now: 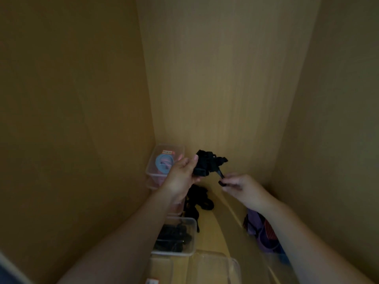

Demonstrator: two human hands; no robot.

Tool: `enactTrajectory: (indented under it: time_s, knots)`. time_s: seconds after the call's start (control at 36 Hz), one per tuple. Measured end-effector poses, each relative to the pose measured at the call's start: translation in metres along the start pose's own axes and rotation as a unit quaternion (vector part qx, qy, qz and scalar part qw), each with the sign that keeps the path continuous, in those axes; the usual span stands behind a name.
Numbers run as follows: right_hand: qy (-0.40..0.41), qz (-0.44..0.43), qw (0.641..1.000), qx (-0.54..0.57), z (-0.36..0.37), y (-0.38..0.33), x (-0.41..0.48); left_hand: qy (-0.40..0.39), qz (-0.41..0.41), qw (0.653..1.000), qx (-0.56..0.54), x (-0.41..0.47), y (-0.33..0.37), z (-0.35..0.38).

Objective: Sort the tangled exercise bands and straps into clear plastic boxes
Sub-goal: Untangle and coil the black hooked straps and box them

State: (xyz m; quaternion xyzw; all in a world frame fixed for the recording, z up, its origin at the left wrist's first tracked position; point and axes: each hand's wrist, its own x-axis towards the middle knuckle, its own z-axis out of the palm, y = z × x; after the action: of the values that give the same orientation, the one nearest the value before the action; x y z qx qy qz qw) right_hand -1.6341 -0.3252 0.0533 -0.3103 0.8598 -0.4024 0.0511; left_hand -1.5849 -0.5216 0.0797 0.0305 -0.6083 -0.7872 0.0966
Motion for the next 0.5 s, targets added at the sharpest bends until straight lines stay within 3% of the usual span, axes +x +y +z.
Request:
enactTrajectory:
  time_s: [0.25, 0.36, 0.5]
  knots:
    - [0.061, -0.138, 0.988, -0.041, -0.005, -0.018, -0.006, -0.077, 0.024, 0.996, -0.036, -0.004, 0.005, 0.000]
    - [0.061, -0.159, 0.985, -0.039, -0.002, -0.029, -0.008, 0.000, 0.043, 0.997, 0.058, -0.001, 0.001, 0.002]
    - [0.086, -0.152, 0.984, -0.036, 0.015, -0.035, -0.005, -0.006, 0.089, 0.978, 0.189, -0.007, -0.001, 0.009]
